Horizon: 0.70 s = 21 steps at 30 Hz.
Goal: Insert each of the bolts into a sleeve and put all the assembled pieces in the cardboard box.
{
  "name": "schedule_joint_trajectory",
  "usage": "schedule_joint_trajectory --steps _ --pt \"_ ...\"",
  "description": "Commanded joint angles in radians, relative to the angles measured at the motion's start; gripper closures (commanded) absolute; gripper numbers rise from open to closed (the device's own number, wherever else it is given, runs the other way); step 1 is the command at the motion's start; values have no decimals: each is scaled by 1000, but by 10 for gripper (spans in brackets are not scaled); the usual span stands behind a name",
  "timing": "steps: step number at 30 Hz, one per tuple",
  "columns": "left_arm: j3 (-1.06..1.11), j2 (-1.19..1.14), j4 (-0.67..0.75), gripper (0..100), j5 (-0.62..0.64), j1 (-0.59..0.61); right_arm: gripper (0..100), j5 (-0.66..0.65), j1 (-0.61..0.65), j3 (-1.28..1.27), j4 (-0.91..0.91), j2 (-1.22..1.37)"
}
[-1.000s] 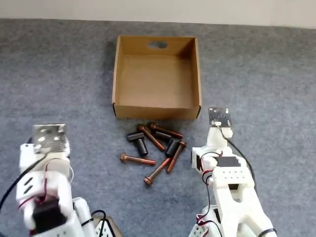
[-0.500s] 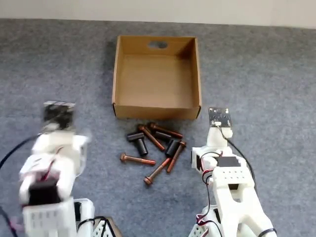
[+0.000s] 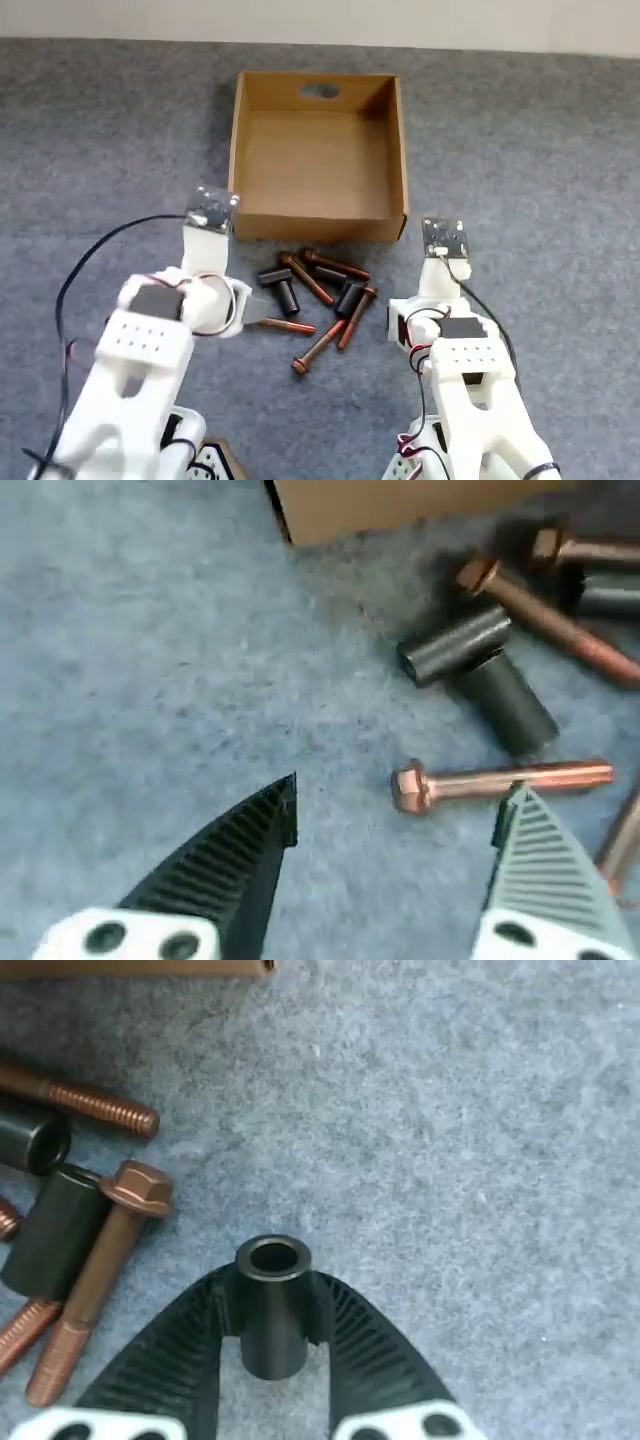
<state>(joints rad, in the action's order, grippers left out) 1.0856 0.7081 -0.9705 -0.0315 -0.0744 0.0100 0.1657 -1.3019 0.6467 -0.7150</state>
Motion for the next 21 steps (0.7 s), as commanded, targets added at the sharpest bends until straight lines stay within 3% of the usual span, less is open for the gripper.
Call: schedule_joint_trajectory --steps 1,13,21 --pt "-77 -168 72 698 -8 -18 992 -6 2 4 -12 -24" --pt "-137 -430 121 705 -9 19 992 -31 2 2 -13 -24" --pt "-133 -430 115 895 -12 76 992 -32 2 2 -13 -24"
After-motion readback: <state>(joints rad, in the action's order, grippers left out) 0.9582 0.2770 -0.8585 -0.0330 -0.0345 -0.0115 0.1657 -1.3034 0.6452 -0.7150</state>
